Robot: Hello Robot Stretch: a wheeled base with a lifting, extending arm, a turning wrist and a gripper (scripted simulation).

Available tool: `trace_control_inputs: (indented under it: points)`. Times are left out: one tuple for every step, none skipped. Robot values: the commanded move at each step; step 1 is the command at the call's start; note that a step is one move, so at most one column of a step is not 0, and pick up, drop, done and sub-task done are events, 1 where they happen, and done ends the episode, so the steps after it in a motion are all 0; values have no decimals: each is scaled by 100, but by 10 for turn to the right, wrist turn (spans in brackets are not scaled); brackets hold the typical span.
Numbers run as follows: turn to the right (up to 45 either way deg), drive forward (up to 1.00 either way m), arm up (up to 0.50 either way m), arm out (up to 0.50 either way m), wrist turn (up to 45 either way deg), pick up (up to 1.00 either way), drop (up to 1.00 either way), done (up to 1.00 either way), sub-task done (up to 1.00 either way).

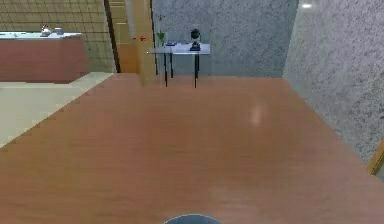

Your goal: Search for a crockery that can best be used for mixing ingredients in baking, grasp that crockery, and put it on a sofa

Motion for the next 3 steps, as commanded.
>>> trace_control_inputs:
  points:
    - [-330, 0, 0, 0, 0, 0, 0, 0, 0]
    - [450, 0, 0, 0, 0, 0, 0, 0, 0]
    - [450, 0, 0, 0, 0, 0, 0, 0, 0]
